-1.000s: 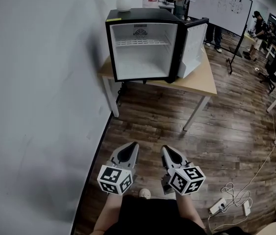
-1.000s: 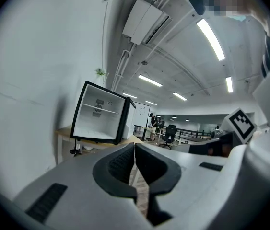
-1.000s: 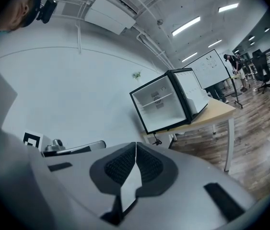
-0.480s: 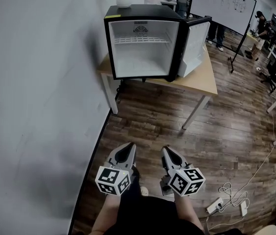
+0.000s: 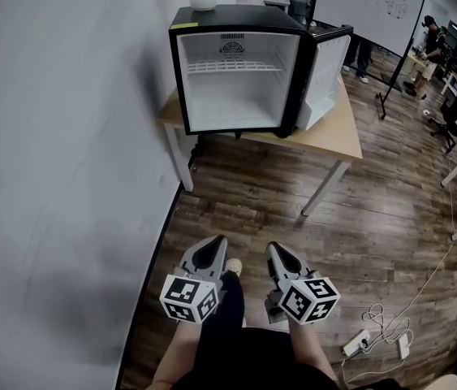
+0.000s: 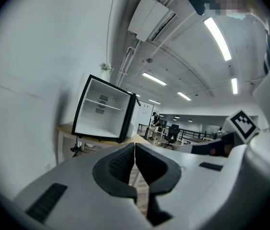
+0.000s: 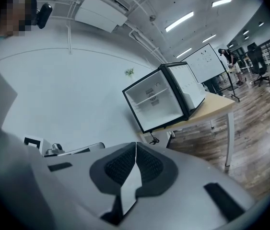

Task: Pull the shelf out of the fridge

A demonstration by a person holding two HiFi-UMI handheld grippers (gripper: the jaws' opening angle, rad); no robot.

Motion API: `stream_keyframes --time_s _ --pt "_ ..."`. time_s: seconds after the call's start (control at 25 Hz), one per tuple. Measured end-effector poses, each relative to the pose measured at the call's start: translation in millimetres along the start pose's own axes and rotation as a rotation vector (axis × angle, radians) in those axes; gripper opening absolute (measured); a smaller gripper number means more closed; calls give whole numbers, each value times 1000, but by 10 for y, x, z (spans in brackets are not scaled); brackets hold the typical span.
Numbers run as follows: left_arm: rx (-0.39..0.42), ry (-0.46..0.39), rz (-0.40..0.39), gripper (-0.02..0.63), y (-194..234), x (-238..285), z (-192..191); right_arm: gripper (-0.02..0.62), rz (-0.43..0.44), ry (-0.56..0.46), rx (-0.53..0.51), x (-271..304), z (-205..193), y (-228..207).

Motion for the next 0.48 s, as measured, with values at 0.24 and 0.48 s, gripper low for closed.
stream_keyframes --time_s 0.24,0.48 --pt "-3 0 -6 6 149 304 94 -8 -10 -7 13 233 142 -176" --pt "-7 5 -8 6 316 681 233 -8 -12 8 15 571 315 -383"
Point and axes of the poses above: the fingertips, and each gripper's own axes: x forward along the fingers, y to its left, z out of its top, the point moved 2 cm from there along -x, backward along the fingers, and after that the axes turned 8 degrees about z, right-handed, at the moved point
